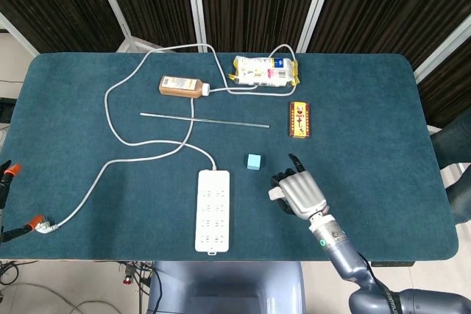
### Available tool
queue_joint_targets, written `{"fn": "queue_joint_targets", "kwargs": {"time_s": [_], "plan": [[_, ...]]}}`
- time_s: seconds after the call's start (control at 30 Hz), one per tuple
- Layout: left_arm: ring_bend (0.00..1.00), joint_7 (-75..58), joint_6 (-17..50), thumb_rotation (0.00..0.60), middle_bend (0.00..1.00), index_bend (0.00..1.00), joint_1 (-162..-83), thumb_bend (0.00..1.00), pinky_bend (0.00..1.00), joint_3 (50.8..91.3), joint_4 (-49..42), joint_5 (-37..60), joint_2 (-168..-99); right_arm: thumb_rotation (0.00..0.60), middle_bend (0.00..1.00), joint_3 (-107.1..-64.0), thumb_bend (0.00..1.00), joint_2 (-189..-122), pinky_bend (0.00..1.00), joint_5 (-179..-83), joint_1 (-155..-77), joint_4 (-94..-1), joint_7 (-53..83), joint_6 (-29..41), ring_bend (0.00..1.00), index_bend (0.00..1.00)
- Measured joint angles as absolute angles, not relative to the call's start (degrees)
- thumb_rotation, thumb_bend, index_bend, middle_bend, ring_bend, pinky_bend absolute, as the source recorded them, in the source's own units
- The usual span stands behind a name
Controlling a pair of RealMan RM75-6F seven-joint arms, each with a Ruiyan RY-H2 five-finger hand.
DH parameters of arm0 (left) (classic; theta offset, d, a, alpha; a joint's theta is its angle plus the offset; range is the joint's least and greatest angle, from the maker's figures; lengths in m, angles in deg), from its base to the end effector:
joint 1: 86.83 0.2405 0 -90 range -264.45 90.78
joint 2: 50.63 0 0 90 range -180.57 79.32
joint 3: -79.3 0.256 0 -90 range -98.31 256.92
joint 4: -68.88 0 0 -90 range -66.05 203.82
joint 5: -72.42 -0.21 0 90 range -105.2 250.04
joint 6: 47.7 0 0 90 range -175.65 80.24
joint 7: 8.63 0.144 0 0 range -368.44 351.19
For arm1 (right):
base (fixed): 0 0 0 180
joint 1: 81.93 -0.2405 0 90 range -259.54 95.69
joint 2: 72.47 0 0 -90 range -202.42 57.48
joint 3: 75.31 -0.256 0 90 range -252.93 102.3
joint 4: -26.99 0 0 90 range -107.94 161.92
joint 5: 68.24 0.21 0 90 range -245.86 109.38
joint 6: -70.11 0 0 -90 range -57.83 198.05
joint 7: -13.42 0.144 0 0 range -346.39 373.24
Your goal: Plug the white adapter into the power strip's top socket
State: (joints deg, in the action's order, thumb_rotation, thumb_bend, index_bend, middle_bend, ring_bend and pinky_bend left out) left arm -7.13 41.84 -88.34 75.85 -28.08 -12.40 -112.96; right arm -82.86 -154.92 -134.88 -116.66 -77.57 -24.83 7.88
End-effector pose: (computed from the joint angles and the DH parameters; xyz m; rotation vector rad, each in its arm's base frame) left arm -0.3052 0.1640 0.1744 -1.2818 -0.8976 -0.9235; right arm -0.1330 -0.2782 0.0106 1.9323 -0.7942 0.8761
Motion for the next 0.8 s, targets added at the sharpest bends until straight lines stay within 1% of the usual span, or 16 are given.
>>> {"fn": "queue_joint_targets", "kwargs": {"time_s": [0.13, 0.23, 0.33, 0.5, 0.67, 0.8], "plan": [[0.0, -6.9, 41.4, 0.6, 0.0, 0.11, -88.4, 0.12, 0.0, 75.9, -28.4, -12.0, -112.8, 0.6, 0.55, -83.2, 0.56, -154.4, 0.0, -132.9, -118.8, -80.7, -31.8, 7.9, 0.38, 0.63], [0.0, -6.5, 41.3, 0.6, 0.0, 0.11, -88.4, 0.12, 0.0, 75.8, -28.5, -11.7, -112.8, 0.6, 0.55, -83.8, 0.56, -154.5, 0.01, -128.0, -120.4, -82.8, -36.4, 7.7, 0.38, 0.63], [0.0, -6.4, 41.4, 0.6, 0.0, 0.11, -88.4, 0.12, 0.0, 75.6, -28.5, -11.4, -112.9, 0.6, 0.55, -84.9, 0.56, -155.0, 0.01, -120.9, -122.5, -85.3, -40.9, 6.9, 0.38, 0.64], [0.0, -5.5, 41.9, 0.6, 0.0, 0.11, -88.3, 0.12, 0.0, 75.0, -28.4, -10.5, -113.2, 0.6, 0.55, -87.7, 0.56, -157.6, 0.01, -108.2, -127.5, -88.7, -49.3, 2.6, 0.38, 0.64], [0.0, -6.2, 42.6, 0.6, 0.0, 0.11, -88.0, 0.12, 0.0, 74.7, -28.3, -10.5, -113.1, 0.6, 0.55, -91.7, 0.56, -161.2, 0.02, -97.3, -131.8, -90.1, -53.1, -2.6, 0.38, 0.64], [0.0, -6.6, 42.8, 0.6, 0.0, 0.11, -87.9, 0.12, 0.0, 74.5, -28.2, -10.3, -113.1, 0.6, 0.55, -94.9, 0.56, -164.3, 0.03, -91.3, -135.9, -90.3, -55.6, -8.0, 0.38, 0.64]]}}
